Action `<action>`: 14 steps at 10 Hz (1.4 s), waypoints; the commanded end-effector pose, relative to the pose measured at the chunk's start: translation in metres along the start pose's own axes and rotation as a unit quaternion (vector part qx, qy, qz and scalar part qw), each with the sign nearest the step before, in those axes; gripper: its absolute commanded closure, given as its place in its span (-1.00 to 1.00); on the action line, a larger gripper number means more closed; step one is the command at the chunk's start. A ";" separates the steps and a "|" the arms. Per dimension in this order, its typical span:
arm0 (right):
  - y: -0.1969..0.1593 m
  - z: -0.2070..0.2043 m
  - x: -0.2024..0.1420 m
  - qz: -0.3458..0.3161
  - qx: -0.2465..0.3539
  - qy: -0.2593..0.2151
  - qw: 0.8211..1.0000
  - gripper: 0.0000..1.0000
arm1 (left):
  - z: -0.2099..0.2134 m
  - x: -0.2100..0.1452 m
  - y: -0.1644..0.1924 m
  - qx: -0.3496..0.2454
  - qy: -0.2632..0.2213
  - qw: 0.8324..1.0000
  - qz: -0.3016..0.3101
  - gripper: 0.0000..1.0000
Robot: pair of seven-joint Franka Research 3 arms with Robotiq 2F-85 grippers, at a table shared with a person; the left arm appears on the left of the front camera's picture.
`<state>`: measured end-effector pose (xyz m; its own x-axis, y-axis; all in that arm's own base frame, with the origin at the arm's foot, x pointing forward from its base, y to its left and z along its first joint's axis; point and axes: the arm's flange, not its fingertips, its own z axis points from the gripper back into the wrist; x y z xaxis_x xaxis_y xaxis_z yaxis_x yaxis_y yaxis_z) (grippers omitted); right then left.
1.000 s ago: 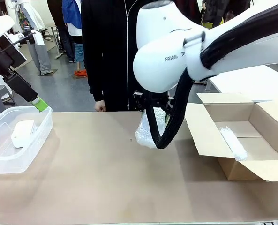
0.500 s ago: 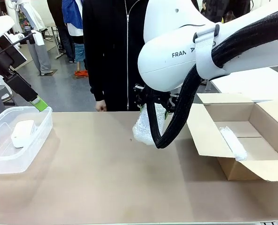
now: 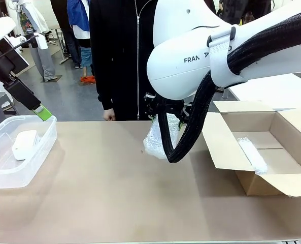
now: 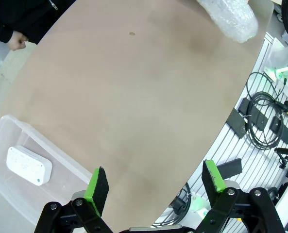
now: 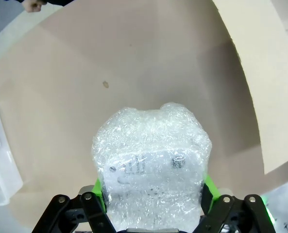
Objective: Separate and place wrapped and unwrapped clocks.
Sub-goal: If the picked Digital clock is wrapped, place it in the Package Box ; if not, place it in the Organizing box.
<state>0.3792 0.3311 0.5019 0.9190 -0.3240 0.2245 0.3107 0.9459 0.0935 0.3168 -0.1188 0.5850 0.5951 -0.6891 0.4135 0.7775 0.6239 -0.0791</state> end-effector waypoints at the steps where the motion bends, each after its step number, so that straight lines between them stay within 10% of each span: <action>1: -0.001 0.005 0.002 0.004 -0.002 0.000 1.000 0.53 | 0.000 0.000 0.000 0.002 -0.004 1.000 0.000 -1.00; 8: -0.001 0.005 0.002 0.004 -0.002 0.000 1.000 0.53 | 0.000 0.000 0.000 0.002 -0.004 1.000 0.000 -1.00; 9: 0.000 0.000 0.000 0.000 0.000 -0.001 1.000 -0.65 | 0.000 0.000 0.000 0.002 -0.004 1.000 0.000 -1.00; 14: -0.127 0.093 0.082 0.049 -0.051 0.005 0.997 -0.65 | 0.000 0.000 0.000 0.002 -0.004 1.000 0.000 -1.00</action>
<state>0.3840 0.2092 0.5911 0.9323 -0.2539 0.2575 0.2649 0.9642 -0.0084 0.3169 -0.1185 0.5851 0.5954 -0.6886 0.4138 0.7771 0.6243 -0.0793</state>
